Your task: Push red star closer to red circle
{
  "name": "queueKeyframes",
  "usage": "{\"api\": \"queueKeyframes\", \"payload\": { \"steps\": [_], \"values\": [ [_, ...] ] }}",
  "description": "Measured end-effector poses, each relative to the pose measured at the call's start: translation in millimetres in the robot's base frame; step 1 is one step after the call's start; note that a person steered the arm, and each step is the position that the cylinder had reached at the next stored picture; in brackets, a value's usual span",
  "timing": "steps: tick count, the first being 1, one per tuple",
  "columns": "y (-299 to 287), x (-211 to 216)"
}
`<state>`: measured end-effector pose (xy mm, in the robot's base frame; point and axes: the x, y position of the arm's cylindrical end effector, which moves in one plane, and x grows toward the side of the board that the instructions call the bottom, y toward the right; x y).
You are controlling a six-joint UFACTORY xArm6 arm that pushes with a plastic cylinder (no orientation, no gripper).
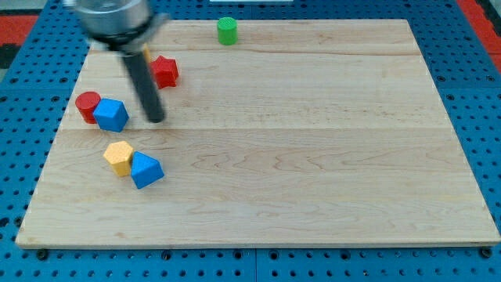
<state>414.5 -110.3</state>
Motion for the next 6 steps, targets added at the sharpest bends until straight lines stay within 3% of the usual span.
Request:
{"api": "queueKeyframes", "payload": {
  "steps": [1,2,3,4,6],
  "values": [
    [17.0,-58.2],
    [-15.8,-69.2],
    [15.0,-94.8],
    [-50.5,-109.9],
    [-84.2,-50.8]
  ]
}}
